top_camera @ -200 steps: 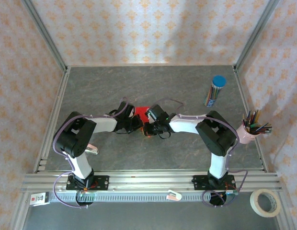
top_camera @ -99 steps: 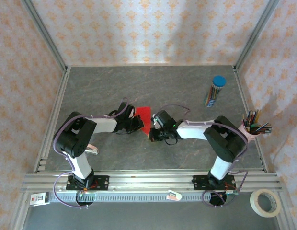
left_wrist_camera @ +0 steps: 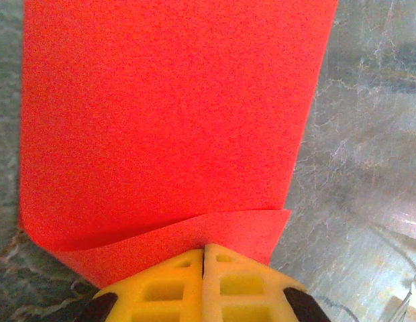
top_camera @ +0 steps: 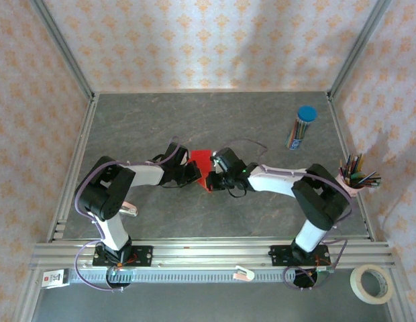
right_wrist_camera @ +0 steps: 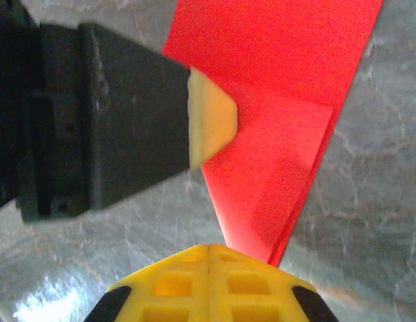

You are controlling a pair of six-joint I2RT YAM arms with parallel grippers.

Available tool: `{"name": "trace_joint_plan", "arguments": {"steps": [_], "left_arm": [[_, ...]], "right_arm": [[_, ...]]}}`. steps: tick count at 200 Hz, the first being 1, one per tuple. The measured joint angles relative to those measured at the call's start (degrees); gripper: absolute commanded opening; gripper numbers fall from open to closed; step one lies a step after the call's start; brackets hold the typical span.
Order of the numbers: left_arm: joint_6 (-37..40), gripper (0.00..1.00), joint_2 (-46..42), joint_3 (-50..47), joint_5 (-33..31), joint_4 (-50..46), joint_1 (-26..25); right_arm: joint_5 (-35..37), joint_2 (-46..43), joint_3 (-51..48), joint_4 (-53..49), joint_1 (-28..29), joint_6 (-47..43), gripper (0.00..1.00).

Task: Fold a paper plane with a square sheet of paper (pick it up from the middle)

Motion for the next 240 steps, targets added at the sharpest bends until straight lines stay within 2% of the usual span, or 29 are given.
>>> {"name": "trace_joint_plan", "arguments": {"steps": [70, 154, 191, 240], "left_arm": [[-0.1, 0.0, -0.1, 0.0, 0.3, 0.2, 0.0], [0.1, 0.02, -5.5, -2.4, 0.5, 2.9, -0.5], [0.7, 0.02, -5.4, -3.8, 0.7, 4.2, -3.0], [1.7, 0.01, -3.5, -3.9, 0.3, 5.2, -3.0]], "right_arm": [[1.4, 5.6, 1.3, -0.4, 0.0, 0.2, 0.01], [2.1, 6.0, 2.3, -2.0, 0.0, 0.5, 0.0], [2.1, 6.4, 3.1, -3.4, 0.0, 0.7, 0.0], [2.3, 6.6, 3.5, -4.0, 0.0, 1.1, 0.0]]}}
